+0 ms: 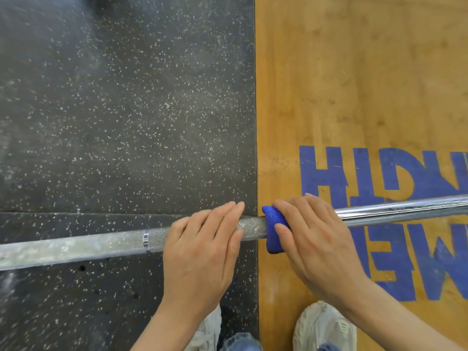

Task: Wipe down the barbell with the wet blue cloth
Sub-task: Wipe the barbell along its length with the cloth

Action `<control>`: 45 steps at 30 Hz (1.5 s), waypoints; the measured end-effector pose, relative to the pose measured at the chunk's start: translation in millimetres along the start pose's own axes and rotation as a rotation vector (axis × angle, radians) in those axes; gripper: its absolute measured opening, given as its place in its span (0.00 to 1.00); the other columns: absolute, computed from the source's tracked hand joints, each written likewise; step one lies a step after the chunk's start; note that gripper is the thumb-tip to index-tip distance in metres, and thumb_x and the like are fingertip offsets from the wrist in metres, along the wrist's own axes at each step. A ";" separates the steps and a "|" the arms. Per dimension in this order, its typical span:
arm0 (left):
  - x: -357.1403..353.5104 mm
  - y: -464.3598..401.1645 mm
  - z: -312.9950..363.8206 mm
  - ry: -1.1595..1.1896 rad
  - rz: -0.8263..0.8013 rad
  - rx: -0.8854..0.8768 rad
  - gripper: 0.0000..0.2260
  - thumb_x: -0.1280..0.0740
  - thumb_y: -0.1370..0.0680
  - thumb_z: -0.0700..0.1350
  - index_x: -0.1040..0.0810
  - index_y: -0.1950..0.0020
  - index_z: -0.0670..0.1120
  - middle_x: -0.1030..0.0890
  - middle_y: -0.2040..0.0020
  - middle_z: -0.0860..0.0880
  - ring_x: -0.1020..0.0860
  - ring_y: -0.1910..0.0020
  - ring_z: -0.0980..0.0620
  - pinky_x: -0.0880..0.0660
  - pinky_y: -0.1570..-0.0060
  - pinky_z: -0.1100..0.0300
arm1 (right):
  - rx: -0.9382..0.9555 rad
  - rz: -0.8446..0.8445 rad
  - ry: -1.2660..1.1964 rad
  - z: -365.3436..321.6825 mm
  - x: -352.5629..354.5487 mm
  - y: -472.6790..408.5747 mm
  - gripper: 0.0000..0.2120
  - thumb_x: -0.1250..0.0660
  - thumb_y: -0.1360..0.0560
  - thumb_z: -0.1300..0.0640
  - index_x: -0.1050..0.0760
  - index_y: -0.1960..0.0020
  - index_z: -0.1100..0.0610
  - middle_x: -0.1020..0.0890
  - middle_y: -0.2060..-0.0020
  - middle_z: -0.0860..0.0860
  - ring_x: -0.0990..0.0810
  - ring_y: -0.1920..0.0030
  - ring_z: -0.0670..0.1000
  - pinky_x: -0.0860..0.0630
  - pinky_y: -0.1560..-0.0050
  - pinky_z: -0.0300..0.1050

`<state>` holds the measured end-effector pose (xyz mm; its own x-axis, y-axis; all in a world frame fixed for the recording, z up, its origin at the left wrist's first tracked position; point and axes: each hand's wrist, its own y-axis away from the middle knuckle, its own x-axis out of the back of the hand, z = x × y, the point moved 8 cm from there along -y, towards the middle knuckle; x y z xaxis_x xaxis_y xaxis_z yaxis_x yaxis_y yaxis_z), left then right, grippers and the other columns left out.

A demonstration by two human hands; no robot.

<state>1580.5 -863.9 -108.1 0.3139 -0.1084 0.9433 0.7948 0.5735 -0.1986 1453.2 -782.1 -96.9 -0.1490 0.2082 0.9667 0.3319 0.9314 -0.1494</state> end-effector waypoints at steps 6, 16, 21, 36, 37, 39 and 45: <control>-0.9 18.2 6.6 0.043 0.009 0.014 0.19 0.47 0.15 0.49 0.23 0.28 0.49 0.22 0.31 0.56 0.25 0.38 0.55 0.36 0.42 0.57 | 0.007 -0.036 0.005 4.0 4.4 10.8 0.24 0.55 0.14 0.52 0.21 0.45 0.59 0.21 0.56 0.52 0.25 0.57 0.58 0.28 0.47 0.54; -5.1 45.1 15.0 -0.053 -0.037 -0.047 0.20 0.48 0.14 0.47 0.33 0.22 0.50 0.33 0.22 0.53 0.36 0.23 0.52 0.45 0.27 0.56 | -0.032 -0.064 -0.032 5.8 4.8 16.4 0.23 0.53 0.15 0.51 0.23 0.56 0.58 0.24 0.64 0.52 0.27 0.61 0.58 0.29 0.50 0.52; -5.2 49.4 17.3 -0.026 -0.060 -0.020 0.20 0.48 0.15 0.48 0.33 0.23 0.50 0.31 0.23 0.53 0.34 0.24 0.53 0.44 0.28 0.56 | -0.002 -0.078 0.000 -25.9 -8.8 6.2 0.17 0.46 0.18 0.52 0.30 0.63 0.54 0.28 0.69 0.50 0.32 0.66 0.54 0.30 0.55 0.50; -7.4 43.9 16.5 -0.055 -0.082 0.014 0.22 0.50 0.15 0.49 0.36 0.21 0.47 0.35 0.21 0.53 0.36 0.23 0.51 0.45 0.28 0.55 | 0.084 -0.724 0.030 -15.9 -24.3 -25.7 0.18 0.45 0.16 0.56 0.44 0.63 0.54 0.32 0.68 0.53 0.36 0.68 0.57 0.38 0.70 0.50; -7.1 42.6 16.2 -0.051 -0.078 0.013 0.23 0.49 0.15 0.49 0.37 0.20 0.47 0.35 0.21 0.53 0.37 0.23 0.51 0.45 0.27 0.55 | 0.201 -0.643 0.097 -32.2 -30.6 -20.8 0.17 0.39 0.18 0.58 0.42 0.63 0.54 0.31 0.69 0.53 0.37 0.70 0.56 0.41 0.74 0.47; -7.2 40.2 14.1 -0.049 -0.077 0.005 0.23 0.49 0.15 0.49 0.38 0.20 0.47 0.36 0.20 0.53 0.38 0.22 0.51 0.46 0.26 0.55 | 0.168 -0.322 0.048 -35.5 -19.8 -16.8 0.14 0.34 0.22 0.59 0.34 0.64 0.53 0.30 0.73 0.51 0.36 0.74 0.55 0.37 0.77 0.46; -7.8 29.3 11.4 -0.044 -0.076 0.031 0.22 0.48 0.15 0.49 0.34 0.21 0.49 0.33 0.21 0.54 0.36 0.23 0.50 0.44 0.27 0.54 | -0.041 0.047 0.001 -11.4 -6.4 17.2 0.22 0.51 0.13 0.52 0.20 0.47 0.59 0.19 0.56 0.52 0.22 0.56 0.56 0.29 0.37 0.55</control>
<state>1595.4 -836.9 -118.3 0.2300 -0.1174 0.9661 0.7988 0.5898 -0.1185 1470.5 -770.7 -103.3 -0.1315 0.2508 0.9591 0.3759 0.9078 -0.1858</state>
